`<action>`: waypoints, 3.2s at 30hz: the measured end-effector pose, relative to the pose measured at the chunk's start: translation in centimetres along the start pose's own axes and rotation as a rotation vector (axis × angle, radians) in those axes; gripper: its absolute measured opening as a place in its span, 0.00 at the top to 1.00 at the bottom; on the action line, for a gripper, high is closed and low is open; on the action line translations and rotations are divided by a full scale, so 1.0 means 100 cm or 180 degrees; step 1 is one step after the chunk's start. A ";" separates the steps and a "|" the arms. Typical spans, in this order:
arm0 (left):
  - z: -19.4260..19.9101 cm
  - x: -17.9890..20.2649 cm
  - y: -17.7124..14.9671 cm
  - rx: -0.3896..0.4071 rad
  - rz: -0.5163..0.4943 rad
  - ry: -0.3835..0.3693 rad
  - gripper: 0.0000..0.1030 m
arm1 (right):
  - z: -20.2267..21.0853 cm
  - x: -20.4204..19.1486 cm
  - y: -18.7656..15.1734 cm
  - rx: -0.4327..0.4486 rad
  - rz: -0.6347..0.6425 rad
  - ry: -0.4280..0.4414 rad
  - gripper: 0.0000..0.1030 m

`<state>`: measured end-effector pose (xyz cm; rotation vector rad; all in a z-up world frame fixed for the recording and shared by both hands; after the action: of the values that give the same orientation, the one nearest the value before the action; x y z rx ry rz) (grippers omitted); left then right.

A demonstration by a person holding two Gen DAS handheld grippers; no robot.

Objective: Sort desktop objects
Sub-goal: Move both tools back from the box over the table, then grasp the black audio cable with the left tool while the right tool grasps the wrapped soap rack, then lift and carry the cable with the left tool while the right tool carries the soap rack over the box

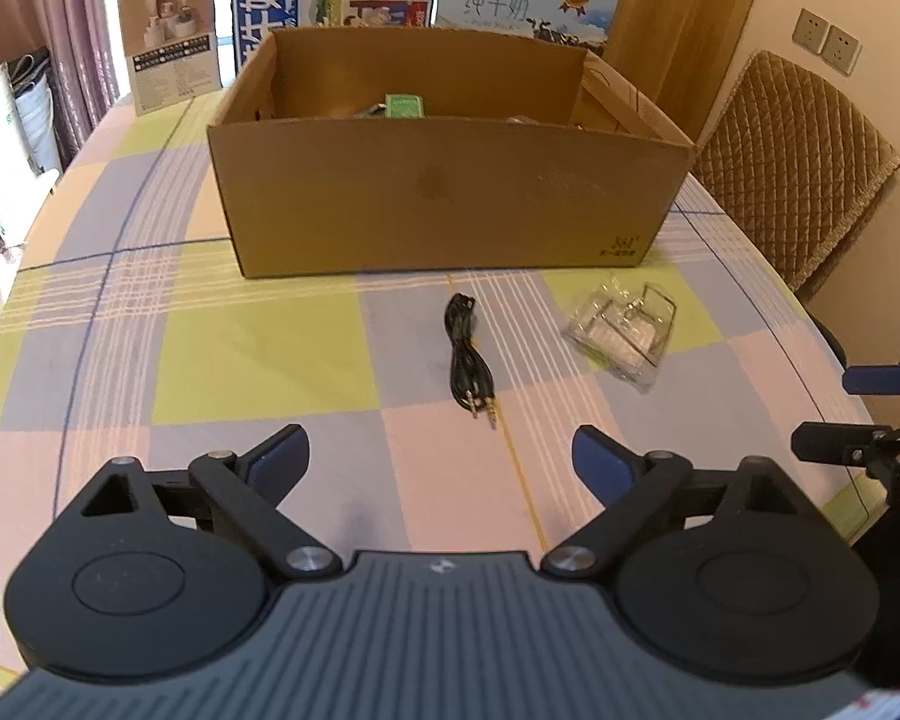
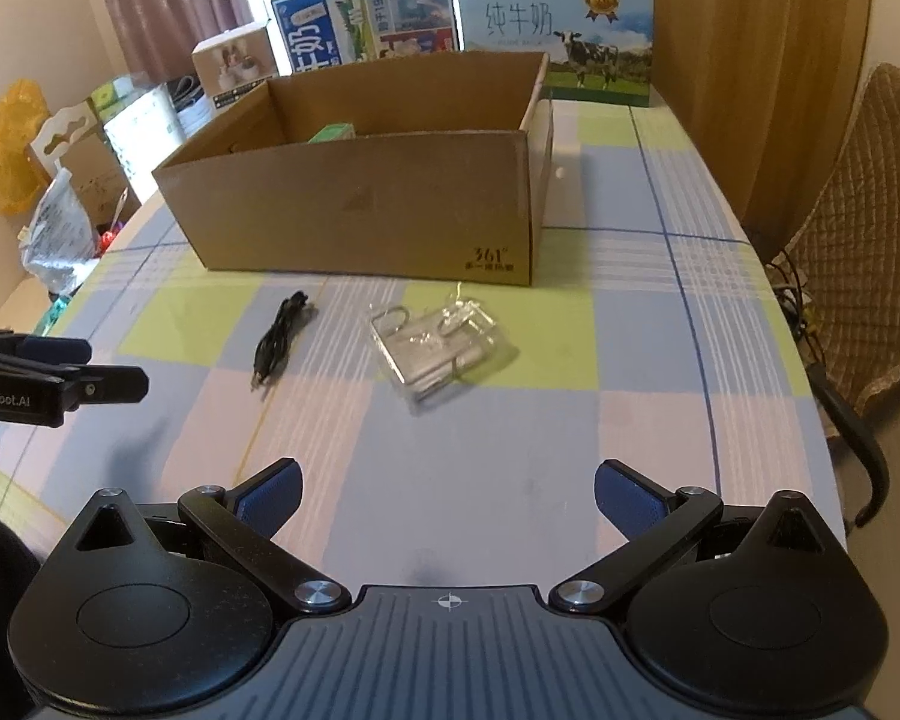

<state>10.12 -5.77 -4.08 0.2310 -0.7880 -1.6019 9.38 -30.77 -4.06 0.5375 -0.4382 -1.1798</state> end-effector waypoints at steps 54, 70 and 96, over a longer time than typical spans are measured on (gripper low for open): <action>-0.112 -0.017 0.028 -0.0398 -0.0335 -0.0102 0.81 | -0.131 -0.021 0.044 0.0292 0.1038 0.0434 0.08; -0.097 0.002 0.012 -0.0411 -0.0375 -0.0217 0.81 | -0.113 -0.017 0.019 0.0142 0.0498 0.0215 0.34; -0.094 0.007 -0.003 -0.0359 -0.0423 -0.0064 0.84 | -0.098 -0.028 -0.004 0.0354 0.0739 0.0130 0.21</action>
<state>15.11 -9.73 -11.07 0.1894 -0.7071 -1.7708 13.86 -26.64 -12.20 0.5892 -0.5189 -0.9243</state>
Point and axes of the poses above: each gripper's, at about its wrist camera, not at the fingertips, and z roughly against the way its jaws point, x to its right, y to its top, the point moved 1 cm from there along -z, roughly the way its jaws point, and after that the axes turned 13 degrees about -y, right-handed, at the moved point
